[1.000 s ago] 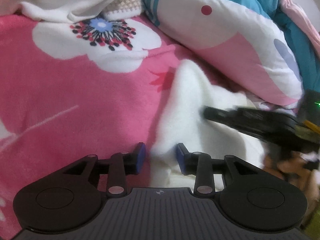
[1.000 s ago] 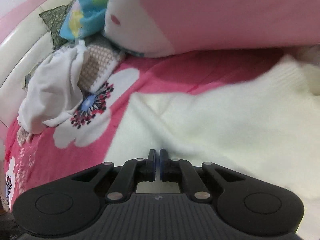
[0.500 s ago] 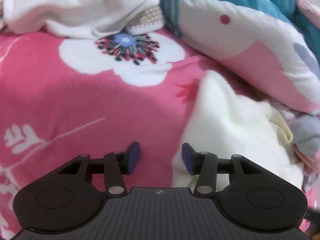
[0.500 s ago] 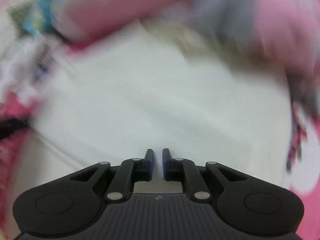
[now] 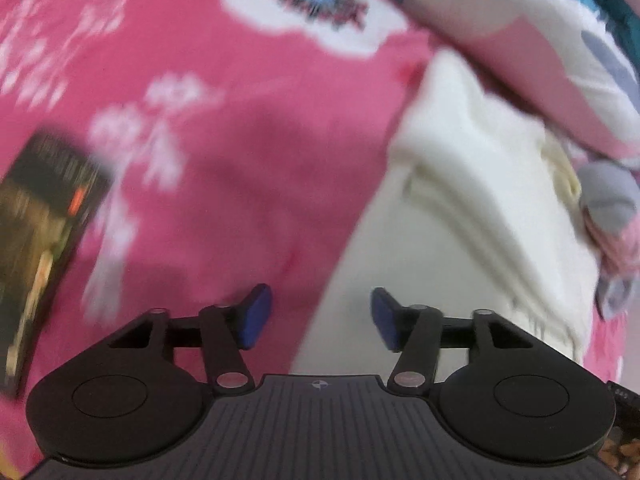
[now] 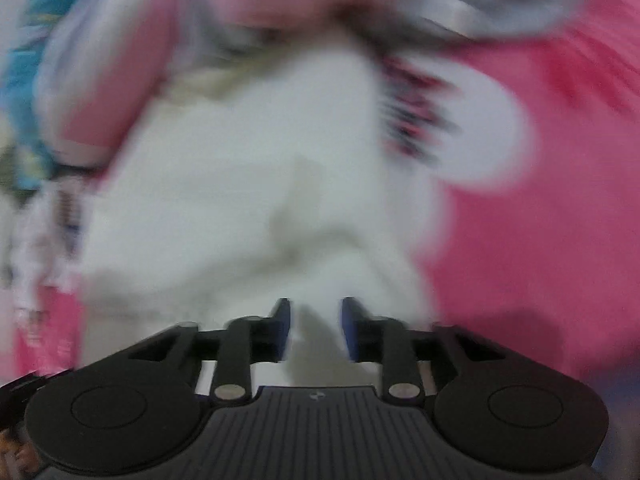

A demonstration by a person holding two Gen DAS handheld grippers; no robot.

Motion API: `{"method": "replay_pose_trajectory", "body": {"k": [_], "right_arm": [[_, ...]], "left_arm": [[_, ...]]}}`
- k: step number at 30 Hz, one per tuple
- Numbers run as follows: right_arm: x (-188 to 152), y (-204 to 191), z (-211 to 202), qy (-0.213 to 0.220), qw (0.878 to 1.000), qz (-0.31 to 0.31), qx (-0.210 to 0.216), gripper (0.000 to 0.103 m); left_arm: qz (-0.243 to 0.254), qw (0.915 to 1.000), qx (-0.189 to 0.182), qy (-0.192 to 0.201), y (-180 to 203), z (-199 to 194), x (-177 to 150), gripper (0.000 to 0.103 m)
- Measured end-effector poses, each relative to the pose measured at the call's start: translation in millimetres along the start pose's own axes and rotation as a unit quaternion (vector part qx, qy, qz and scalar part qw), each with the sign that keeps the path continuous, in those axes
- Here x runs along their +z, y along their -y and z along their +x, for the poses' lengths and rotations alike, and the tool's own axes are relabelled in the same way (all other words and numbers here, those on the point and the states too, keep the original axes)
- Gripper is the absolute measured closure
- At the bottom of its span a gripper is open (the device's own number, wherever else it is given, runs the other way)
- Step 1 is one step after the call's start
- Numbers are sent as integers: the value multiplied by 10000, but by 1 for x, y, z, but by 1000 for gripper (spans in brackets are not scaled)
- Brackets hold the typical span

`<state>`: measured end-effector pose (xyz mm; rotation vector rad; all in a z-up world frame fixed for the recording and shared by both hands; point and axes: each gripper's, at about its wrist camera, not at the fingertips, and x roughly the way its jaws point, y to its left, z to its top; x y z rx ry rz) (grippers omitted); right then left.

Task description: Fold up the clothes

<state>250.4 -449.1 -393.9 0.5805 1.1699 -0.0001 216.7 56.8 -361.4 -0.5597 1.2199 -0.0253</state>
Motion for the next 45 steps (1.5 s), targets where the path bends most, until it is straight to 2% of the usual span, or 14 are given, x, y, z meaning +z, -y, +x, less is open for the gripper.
{"method": "replay_pose_trajectory", "body": {"k": [4,7,10,15,19,22,27,29,32,34,37,40,44,45], "right_arm": [[-52,26,-31,-66,9955,934,155,60],[-104,34,-43,-152,9869,1595,198,60],[-152,25,-58,-30,9826,1853,114,60],[-222,10,-74,-120,9752,2207,-103,55],[-270,-2,-78,-443,9706,2345,-315,52],[-278,-14,-85,-310,9752,2125,-528,51],[-254,-17,-97,357,9808,1639,-997,51],[-246,-10,-102,638,9805,1517,-1073,49],[-249,-5,-96,559,9818,1634,-789,49],[-250,-2,-91,506,9821,1712,-599,49],[-253,3,-85,427,9817,1827,-314,49],[-256,8,-78,347,9804,1940,-28,49],[-254,16,-71,330,9774,2072,247,55],[-250,19,-70,380,9767,2096,251,55]], "left_arm": [[-96,9983,-238,-532,-25,-8,-26,43],[-78,9948,-571,-843,-40,-12,-39,43],[73,9902,-777,-1158,-47,-15,-48,43],[593,9790,-1040,-1649,-51,-17,-67,43],[1329,9730,-931,-1639,-38,-17,-77,43],[1806,9668,-777,-1632,-23,-15,-84,37],[2497,9531,-547,-1618,0,-10,-100,7],[2770,9462,-453,-1609,9,-8,-106,5],[2948,9439,-289,-1458,14,-10,-115,6],[2897,9467,-270,-1380,12,-12,-116,9],[2841,9502,-185,-1270,7,-18,-115,26],[2795,9517,-189,-1256,2,-22,-107,45],[2498,9583,-481,-1301,-7,-26,-92,79],[2480,9583,-561,-1301,-8,-26,-89,81]]}}
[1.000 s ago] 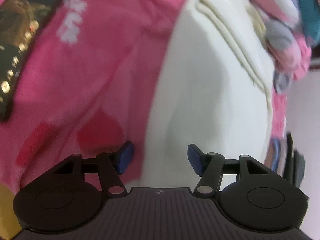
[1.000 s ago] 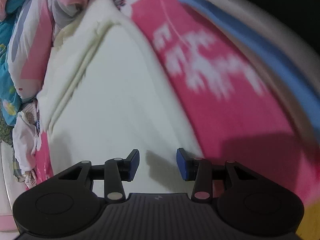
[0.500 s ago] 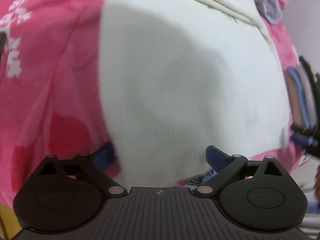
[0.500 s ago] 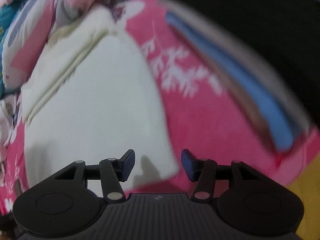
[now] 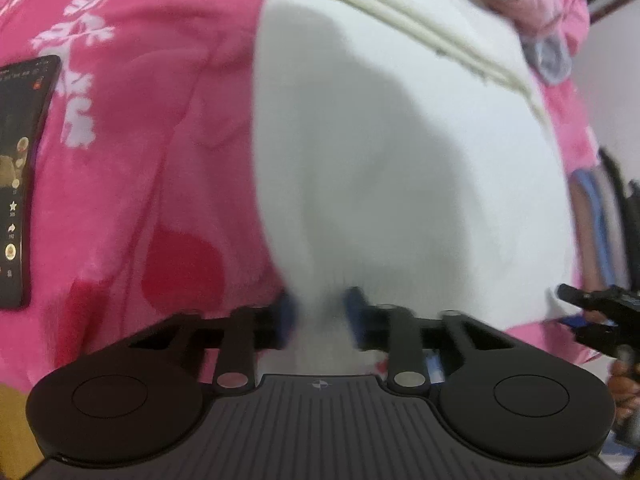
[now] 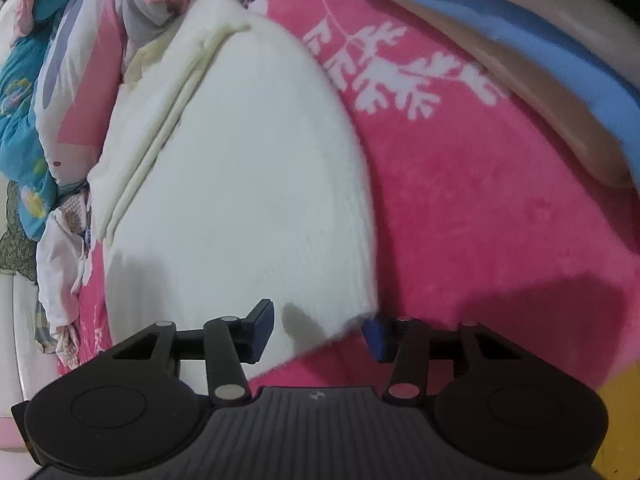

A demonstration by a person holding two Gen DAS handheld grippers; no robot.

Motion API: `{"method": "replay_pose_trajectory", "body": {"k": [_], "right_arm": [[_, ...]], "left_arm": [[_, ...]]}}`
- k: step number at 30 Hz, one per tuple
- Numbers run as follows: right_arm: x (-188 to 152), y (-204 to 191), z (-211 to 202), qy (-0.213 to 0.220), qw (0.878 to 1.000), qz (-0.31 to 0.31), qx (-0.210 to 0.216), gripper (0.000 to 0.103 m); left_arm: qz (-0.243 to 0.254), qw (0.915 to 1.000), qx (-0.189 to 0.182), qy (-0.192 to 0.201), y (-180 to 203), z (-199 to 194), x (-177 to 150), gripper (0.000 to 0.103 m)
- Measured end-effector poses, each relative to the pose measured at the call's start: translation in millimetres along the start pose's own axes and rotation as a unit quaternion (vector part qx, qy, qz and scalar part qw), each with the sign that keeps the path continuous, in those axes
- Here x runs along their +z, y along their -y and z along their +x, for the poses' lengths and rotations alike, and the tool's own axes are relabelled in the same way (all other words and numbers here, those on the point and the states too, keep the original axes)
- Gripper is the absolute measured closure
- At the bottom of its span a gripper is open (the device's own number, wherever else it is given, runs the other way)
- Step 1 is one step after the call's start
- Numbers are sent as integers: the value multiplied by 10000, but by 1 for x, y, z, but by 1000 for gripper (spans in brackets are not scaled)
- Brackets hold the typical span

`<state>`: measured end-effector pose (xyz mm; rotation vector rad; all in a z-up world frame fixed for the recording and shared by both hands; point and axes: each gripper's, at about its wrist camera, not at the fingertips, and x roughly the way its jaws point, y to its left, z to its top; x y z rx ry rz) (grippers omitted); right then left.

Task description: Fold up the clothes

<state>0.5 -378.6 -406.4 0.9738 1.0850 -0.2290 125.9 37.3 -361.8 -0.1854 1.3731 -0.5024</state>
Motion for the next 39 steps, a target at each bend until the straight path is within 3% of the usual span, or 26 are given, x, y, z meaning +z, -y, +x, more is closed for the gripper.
{"method": "replay_pose_trajectory", "body": {"k": [3,5,9,10,15,22,25,27,29,35,39], "right_arm": [[15,2,3,148,9999,70,43,57],[24,4,4,233,9996,116,69,57],[16,4,5,-110,9998,16,171,57],[14,4,6,-234,9995,23,222,58],[34,4,4,58,9997,75,217,63],[26,6,13,-203,9993,29,300,63],[22,10,14,-263,9989,126,377,69],[26,12,19,-258,9984,215,452,78],[32,9,26,-325,9981,122,503,88],[29,-18,5,-317,9928,-741,881,94],[24,-30,-14,-231,9905,-1090,802,95]], "left_arm": [[38,9999,-108,-71,-6,4,4,80],[-280,9987,-332,-285,-11,12,6,76],[-418,9965,-581,-429,-14,9,-6,74],[-399,9966,-582,-421,-10,11,-3,74],[-471,9969,-619,-147,-15,12,17,75],[-281,9959,-749,-434,-10,16,0,74],[-298,9959,-734,-439,-10,18,4,74],[-239,9965,-692,-394,-8,21,10,85],[135,9977,-558,-351,2,21,12,92],[774,9967,-49,-252,23,-4,0,97],[716,9971,-152,-202,23,-31,0,98]]}}
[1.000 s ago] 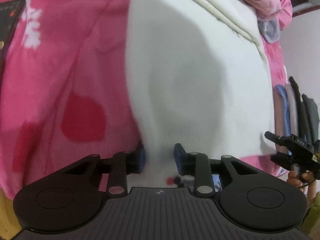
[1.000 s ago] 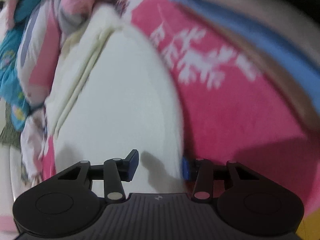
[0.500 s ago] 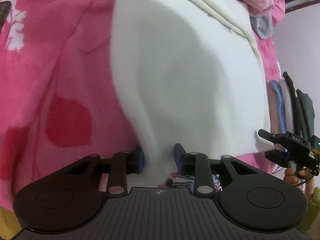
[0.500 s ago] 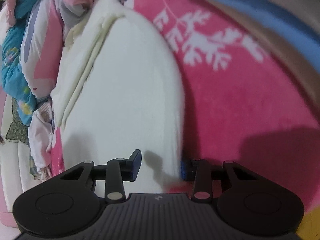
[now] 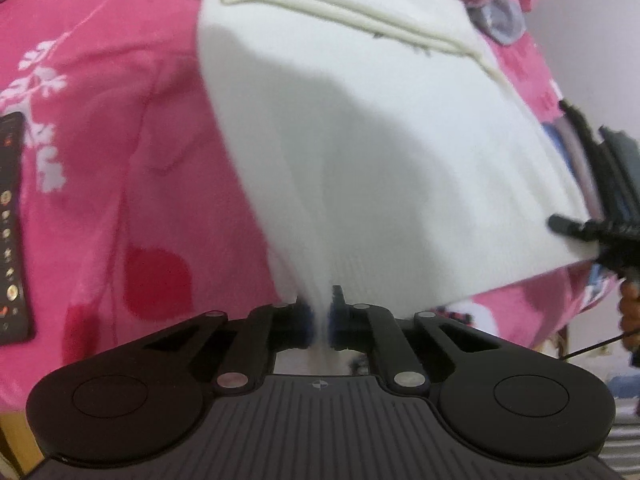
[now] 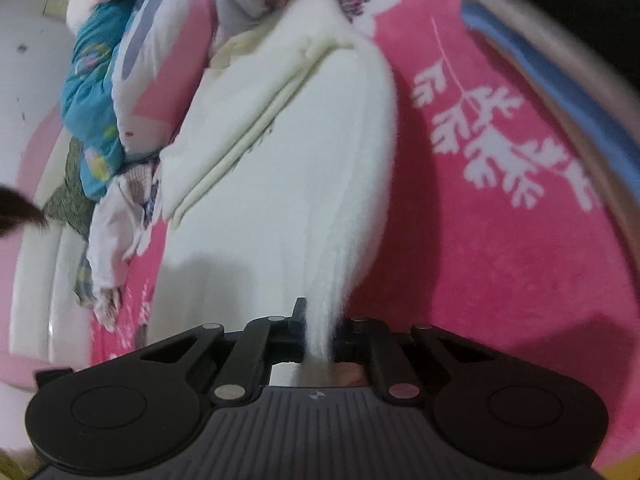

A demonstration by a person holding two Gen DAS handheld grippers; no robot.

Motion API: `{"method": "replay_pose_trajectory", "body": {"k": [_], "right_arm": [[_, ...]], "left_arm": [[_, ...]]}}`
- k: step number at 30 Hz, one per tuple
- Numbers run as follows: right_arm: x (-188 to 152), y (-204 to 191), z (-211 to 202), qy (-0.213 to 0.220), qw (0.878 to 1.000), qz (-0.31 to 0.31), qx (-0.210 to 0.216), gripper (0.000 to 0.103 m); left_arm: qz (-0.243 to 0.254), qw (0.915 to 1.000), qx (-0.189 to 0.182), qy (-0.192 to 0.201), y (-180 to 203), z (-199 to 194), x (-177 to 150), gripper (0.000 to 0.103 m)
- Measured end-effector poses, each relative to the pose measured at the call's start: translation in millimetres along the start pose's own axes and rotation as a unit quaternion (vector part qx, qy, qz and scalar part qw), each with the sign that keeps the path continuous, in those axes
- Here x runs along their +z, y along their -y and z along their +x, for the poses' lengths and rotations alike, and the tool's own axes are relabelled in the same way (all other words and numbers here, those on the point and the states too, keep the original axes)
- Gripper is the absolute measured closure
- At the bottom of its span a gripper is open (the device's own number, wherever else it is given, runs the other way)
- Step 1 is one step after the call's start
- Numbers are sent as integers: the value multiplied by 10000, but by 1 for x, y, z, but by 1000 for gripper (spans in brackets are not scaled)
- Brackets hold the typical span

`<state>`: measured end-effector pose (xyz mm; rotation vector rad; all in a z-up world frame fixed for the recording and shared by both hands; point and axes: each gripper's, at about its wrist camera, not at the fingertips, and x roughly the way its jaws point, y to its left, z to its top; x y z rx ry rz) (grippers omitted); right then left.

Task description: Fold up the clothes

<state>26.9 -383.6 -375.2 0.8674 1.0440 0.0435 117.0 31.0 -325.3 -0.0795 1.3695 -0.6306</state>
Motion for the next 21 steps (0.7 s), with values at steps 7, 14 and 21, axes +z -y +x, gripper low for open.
{"method": "replay_pose_trajectory", "body": {"k": [7,14,21], "right_arm": [[-11,-16,-26,8,9999,-72,129,96],[-28,-38,-42,-327,9991,-154,238,96],[-70,-38,-71,-960,9948,329,-67,96]], "left_arm": [[-112,9998,-57,121,-4,-34,4,99],[-229,9992,-161,-291,-3,-54,-18,99],[-473,9947,-304,-861,-3,-68,-49,99]]}}
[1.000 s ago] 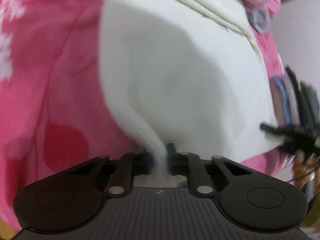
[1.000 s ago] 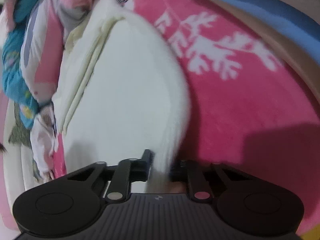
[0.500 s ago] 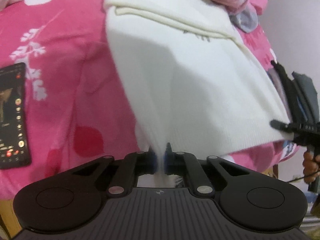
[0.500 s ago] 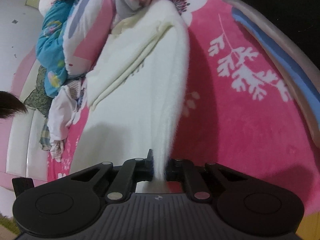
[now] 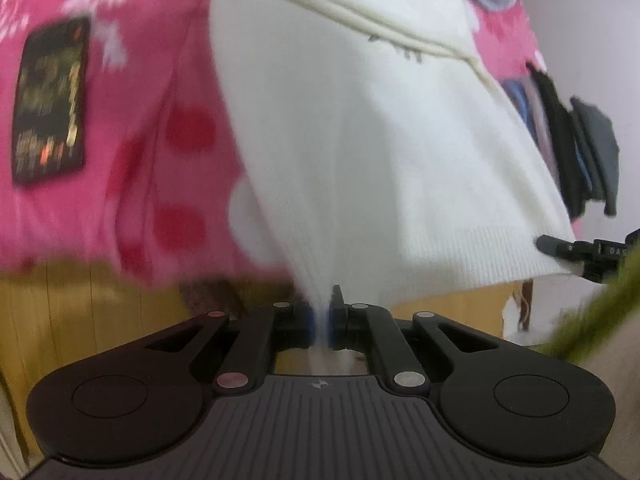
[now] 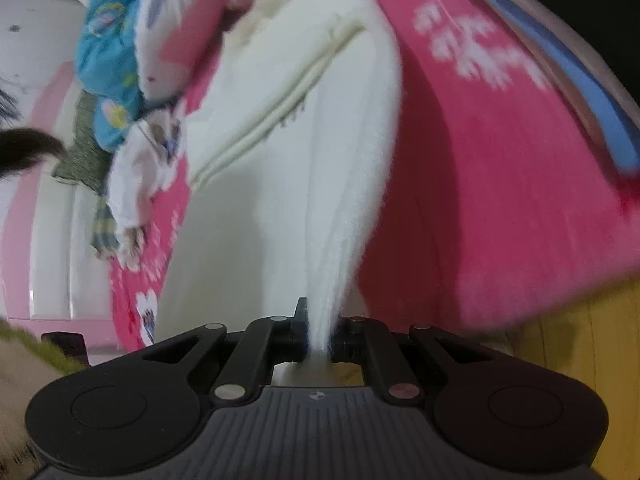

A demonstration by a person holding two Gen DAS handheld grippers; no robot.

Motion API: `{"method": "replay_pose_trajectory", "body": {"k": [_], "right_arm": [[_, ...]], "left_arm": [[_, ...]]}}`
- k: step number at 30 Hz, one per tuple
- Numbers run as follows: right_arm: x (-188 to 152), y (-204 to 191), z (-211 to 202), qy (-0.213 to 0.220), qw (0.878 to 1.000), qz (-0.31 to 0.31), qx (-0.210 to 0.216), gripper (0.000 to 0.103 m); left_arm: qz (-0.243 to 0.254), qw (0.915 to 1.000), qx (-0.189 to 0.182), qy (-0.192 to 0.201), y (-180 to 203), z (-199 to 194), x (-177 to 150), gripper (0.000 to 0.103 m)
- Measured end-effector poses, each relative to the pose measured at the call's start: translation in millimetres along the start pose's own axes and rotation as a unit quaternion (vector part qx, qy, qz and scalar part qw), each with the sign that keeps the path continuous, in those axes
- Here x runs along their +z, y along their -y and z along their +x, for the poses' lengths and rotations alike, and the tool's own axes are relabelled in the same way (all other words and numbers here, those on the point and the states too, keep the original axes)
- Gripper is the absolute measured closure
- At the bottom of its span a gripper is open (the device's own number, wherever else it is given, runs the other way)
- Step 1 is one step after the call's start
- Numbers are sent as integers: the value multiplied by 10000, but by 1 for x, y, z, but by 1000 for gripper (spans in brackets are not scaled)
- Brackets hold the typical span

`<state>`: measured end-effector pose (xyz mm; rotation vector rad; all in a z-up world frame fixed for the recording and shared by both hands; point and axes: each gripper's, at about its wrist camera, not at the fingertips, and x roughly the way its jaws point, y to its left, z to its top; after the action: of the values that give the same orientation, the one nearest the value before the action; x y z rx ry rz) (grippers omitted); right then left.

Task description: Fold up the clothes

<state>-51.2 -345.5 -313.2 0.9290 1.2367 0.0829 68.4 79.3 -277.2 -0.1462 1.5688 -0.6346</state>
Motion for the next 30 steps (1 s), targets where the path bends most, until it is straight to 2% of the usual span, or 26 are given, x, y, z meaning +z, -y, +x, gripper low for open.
{"method": "replay_pose_trajectory", "body": {"k": [5,11,12,14,19,21,23,26,28,30], "right_arm": [[-17,11,4,-330,9983,420,-250,96],[39,-9,9,184,9998,26,53,96],[53,-15,7,338,9993,-45,131,96],[81,-27,4,651,9973,-181,292,96],[165,-51,14,1472,9847,-412,833,96],[200,-57,28,1647,9801,-467,1009,96],[238,-60,45,1773,9752,-452,1242,96],[292,-60,77,1790,9716,-351,1505,96],[323,-57,101,1675,9736,-221,1532,96],[350,-51,123,1561,9757,-94,1531,96]], "left_arm": [[-185,9986,-278,401,-9,-10,28,99],[-406,9934,-611,882,-20,-21,61,99],[-443,9921,-667,962,-22,-23,67,99],[-516,9848,-868,1415,-22,-32,99,99],[-821,9593,-1215,2414,-29,-38,188,99],[-901,9497,-1179,2758,-31,-35,228,99],[-854,9437,-975,3044,-31,-25,265,99],[-1193,9373,-813,3173,-42,8,290,99],[-1408,9330,-842,3204,-52,27,307,99],[-1458,9331,-696,3213,-57,43,321,99]]}}
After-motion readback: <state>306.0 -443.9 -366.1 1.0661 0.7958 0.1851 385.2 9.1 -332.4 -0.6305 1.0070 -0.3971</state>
